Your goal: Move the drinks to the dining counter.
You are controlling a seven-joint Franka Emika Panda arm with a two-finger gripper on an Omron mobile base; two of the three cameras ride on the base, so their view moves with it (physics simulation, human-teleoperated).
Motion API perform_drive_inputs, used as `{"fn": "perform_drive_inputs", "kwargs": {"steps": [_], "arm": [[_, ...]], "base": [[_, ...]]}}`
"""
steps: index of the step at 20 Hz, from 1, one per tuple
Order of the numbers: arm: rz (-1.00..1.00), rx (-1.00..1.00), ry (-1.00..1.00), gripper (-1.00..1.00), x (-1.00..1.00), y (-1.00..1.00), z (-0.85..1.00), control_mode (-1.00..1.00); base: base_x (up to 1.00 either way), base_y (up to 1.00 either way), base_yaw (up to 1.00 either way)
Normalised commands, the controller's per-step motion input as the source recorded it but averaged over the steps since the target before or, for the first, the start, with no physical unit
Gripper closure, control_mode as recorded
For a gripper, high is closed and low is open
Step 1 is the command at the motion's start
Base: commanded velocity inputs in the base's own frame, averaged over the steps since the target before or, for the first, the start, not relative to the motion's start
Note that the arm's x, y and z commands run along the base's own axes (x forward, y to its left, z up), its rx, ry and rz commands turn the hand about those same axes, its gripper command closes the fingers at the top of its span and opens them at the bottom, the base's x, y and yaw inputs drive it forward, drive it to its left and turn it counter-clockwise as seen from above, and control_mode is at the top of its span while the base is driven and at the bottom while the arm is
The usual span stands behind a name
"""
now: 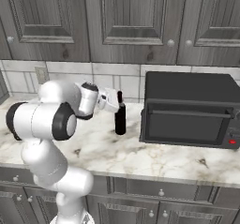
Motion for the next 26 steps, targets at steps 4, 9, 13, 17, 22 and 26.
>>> {"fn": "perform_drive_inputs", "kwargs": {"steps": [4, 9, 13, 17, 22, 26], "arm": [[0.02, -0.02, -0.1, 1.0, -0.7, 0.28, 0.77, -1.0], [0.05, 0.0, -0.04, 1.0, -0.56, 0.1, 0.97, -1.0], [0.16, 0.0, 0.11, 1.0, -0.57, 0.14, 0.58, -1.0], [0.27, -0.03, 0.29, 1.0, -0.54, 0.27, 0.25, -1.0], [0.32, -0.09, 0.27, 1.0, -0.6, 0.15, 0.21, -1.0], [0.47, -0.12, 0.13, 1.0, -0.46, 0.07, 0.07, -1.0]], "base": [[0.0, 0.0, 0.0], [0.0, 0.0, 0.0], [0.0, 0.0, 0.0], [0.0, 0.0, 0.0], [0.0, 0.0, 0.0], [0.0, 0.0, 0.0]]}}
